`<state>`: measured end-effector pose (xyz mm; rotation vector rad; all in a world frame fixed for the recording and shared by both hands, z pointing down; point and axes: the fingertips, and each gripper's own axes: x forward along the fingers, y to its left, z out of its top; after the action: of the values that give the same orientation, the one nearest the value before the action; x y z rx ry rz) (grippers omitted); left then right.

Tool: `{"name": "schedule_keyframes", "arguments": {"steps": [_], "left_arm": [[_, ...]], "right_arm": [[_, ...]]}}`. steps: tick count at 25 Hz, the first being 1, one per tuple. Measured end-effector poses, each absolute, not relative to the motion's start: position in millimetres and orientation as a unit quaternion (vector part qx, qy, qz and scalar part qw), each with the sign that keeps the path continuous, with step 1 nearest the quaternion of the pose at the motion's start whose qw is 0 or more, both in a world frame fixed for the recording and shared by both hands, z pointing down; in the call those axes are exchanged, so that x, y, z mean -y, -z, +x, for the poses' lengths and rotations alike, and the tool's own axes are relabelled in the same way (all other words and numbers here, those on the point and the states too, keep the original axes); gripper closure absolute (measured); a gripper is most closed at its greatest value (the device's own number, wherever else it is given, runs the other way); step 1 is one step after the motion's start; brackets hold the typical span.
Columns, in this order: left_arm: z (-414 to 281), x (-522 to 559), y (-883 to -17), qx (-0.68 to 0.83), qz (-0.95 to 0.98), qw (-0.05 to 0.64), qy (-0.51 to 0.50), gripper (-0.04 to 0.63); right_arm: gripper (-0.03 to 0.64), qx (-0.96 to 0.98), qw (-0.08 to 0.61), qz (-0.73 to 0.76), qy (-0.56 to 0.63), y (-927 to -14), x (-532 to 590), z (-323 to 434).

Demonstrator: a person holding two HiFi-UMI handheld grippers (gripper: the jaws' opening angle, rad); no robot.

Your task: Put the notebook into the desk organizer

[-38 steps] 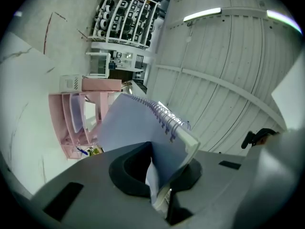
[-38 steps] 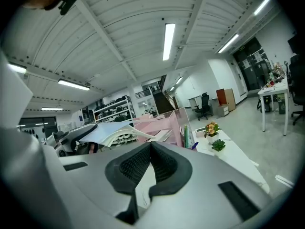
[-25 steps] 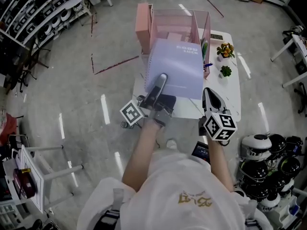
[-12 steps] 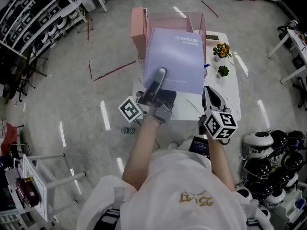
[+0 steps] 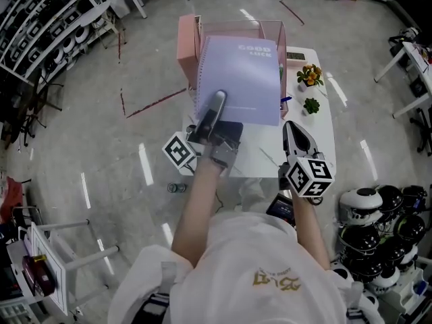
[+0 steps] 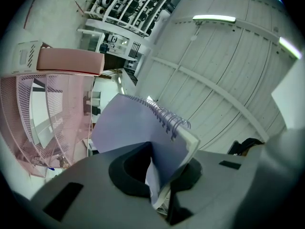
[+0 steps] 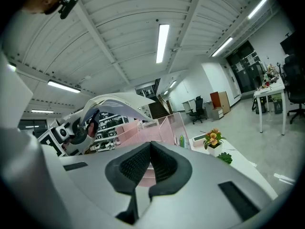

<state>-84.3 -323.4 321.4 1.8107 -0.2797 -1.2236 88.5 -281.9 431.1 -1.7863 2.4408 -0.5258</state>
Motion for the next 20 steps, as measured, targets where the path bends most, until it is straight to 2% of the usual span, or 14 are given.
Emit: {"name": "schedule_keyframes", "arguments": {"steps": [20], "left_arm": [[-79,408,-361,0.125,0.706,0.473,0.512,0.537]], "right_arm": [[0.604,-0.785,0.022,-0.585,0.203,-464,357,110]]}}
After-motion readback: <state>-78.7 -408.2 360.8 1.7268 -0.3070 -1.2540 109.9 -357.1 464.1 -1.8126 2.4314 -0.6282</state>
